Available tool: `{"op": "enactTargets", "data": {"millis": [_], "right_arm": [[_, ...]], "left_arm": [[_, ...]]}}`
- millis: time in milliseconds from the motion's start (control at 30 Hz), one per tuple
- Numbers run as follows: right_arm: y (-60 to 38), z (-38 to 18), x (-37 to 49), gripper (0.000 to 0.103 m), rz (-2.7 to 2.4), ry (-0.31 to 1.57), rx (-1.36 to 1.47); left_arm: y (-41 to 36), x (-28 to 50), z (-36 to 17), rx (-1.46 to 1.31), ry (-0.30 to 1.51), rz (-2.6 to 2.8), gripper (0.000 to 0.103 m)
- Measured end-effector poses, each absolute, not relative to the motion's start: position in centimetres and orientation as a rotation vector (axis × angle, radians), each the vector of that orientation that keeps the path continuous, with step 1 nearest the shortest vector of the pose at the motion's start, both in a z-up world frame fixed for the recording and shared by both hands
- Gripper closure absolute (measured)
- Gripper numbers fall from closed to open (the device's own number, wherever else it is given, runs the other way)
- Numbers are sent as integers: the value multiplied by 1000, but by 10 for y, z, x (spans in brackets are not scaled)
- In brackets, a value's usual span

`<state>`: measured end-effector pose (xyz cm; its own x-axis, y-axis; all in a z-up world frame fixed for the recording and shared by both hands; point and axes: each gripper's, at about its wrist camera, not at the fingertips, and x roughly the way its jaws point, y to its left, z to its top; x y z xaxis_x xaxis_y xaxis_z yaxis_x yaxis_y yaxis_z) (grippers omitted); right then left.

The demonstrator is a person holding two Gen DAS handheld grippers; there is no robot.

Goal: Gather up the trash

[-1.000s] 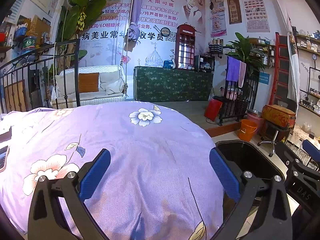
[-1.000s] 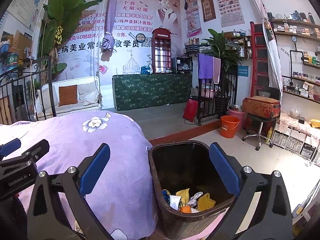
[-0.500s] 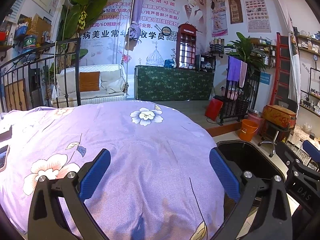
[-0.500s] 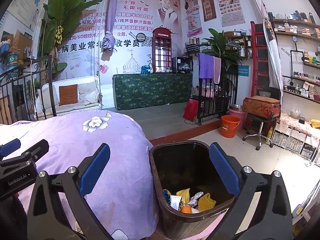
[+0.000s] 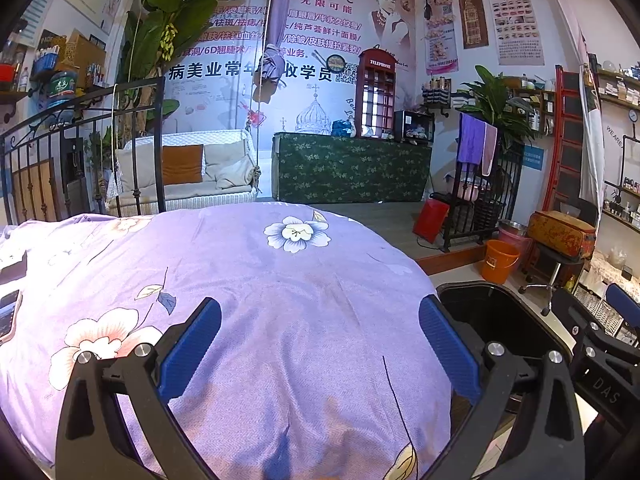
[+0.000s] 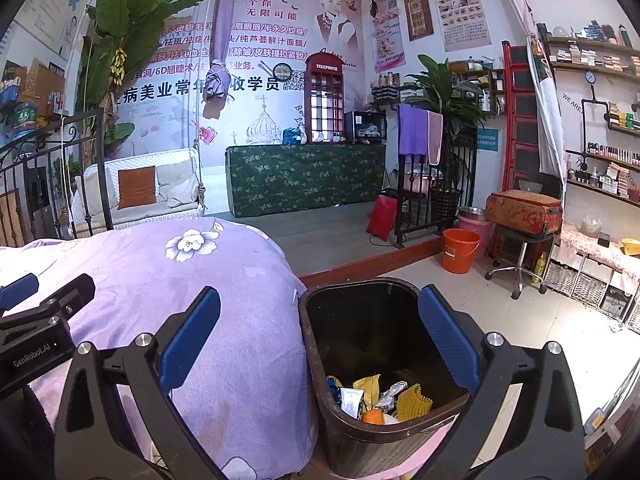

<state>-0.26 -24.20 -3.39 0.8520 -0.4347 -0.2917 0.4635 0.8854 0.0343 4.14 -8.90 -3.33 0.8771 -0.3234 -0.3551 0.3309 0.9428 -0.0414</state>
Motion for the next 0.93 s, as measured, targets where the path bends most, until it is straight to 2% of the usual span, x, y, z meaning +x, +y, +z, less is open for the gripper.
{"op": "enactTargets", "data": {"millis": [933], "right_arm": [[-245, -41, -3, 5, -476, 292, 107]], "left_arm": [[-91, 39, -26, 16, 373, -326, 5]]}}
